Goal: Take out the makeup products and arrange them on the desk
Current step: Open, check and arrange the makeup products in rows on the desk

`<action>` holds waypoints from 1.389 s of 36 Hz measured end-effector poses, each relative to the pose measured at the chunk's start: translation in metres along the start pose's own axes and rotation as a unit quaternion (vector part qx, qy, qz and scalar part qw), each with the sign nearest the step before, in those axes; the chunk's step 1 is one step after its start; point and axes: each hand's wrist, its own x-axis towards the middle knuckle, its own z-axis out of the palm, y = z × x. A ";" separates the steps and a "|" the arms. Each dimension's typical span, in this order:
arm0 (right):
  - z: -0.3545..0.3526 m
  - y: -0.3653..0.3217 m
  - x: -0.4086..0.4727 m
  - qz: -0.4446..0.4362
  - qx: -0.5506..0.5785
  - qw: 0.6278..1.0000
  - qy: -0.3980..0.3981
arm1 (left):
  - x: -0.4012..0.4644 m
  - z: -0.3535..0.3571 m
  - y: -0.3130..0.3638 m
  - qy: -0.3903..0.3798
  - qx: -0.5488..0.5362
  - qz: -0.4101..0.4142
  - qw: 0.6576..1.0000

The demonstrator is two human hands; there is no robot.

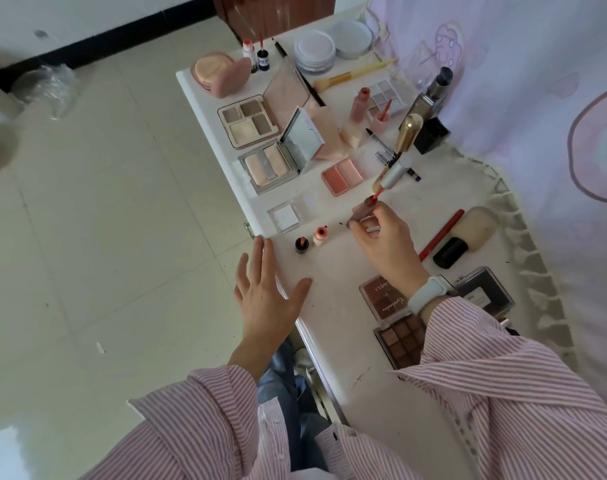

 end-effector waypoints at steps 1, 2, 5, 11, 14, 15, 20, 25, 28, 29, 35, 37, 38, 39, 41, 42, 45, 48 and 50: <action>0.000 0.000 0.000 -0.002 0.000 1.000 0.000 | 0.000 0.000 0.000 0.001 -0.001 0.000 1.000; 0.001 0.000 0.000 -0.004 0.000 1.000 0.000 | 0.000 0.000 -0.001 0.002 -0.002 0.000 1.000; 0.001 0.000 0.000 -0.009 -0.004 1.000 0.002 | 0.000 0.001 -0.001 0.004 -0.005 0.000 1.000; 0.004 0.001 0.001 -0.019 -0.019 1.000 0.006 | 0.000 0.002 -0.001 0.007 -0.007 0.002 1.000; 0.005 0.001 0.001 -0.029 -0.033 0.999 0.007 | 0.001 0.002 -0.002 0.007 -0.008 0.003 1.000; 0.005 0.001 0.001 -0.030 -0.036 0.999 0.007 | 0.001 0.002 -0.002 0.007 -0.007 0.003 1.000; 0.005 0.000 0.000 -0.036 -0.048 0.998 0.007 | 0.001 0.002 -0.003 0.007 -0.006 0.003 1.000; 0.005 0.000 0.001 -0.036 -0.056 0.998 0.012 | 0.001 0.002 -0.002 0.011 -0.006 0.005 1.000; 0.005 -0.001 0.000 -0.033 -0.061 0.997 0.014 | 0.001 0.002 -0.002 0.011 -0.005 0.006 1.000; 0.005 -0.001 0.001 -0.031 -0.063 0.997 0.015 | 0.001 0.002 -0.002 0.011 -0.006 0.006 1.000; 0.004 -0.003 0.001 -0.018 -0.057 0.998 0.011 | 0.001 0.003 -0.003 0.012 -0.005 0.008 1.000; 0.003 -0.005 0.001 -0.013 -0.055 0.998 0.008 | 0.001 0.003 -0.003 0.012 -0.004 0.008 1.000; 0.002 -0.006 0.000 -0.010 -0.054 0.998 0.005 | 0.001 0.003 -0.004 0.012 -0.004 0.008 1.000; 0.000 -0.007 -0.001 -0.007 -0.054 0.998 0.002 | 0.001 0.003 -0.004 0.013 -0.003 0.009 1.000; -0.005 -0.008 -0.005 -0.005 -0.059 0.998 -0.012 | 0.001 0.003 -0.004 0.014 -0.003 0.008 1.000; -0.009 -0.008 -0.008 -0.008 -0.063 0.998 -0.023 | 0.001 0.003 -0.004 0.014 -0.004 0.007 1.000; -0.026 -0.004 -0.021 -0.044 -0.108 0.993 -0.036 | 0.001 0.003 -0.004 0.016 -0.011 0.008 1.000; -0.050 0.005 -0.028 -0.103 -0.236 0.966 -0.035 | 0.001 0.005 -0.005 0.019 -0.010 0.009 1.000; -0.067 0.010 -0.028 -0.101 -0.333 0.935 -0.067 | 0.000 0.006 -0.007 0.021 -0.008 0.010 1.000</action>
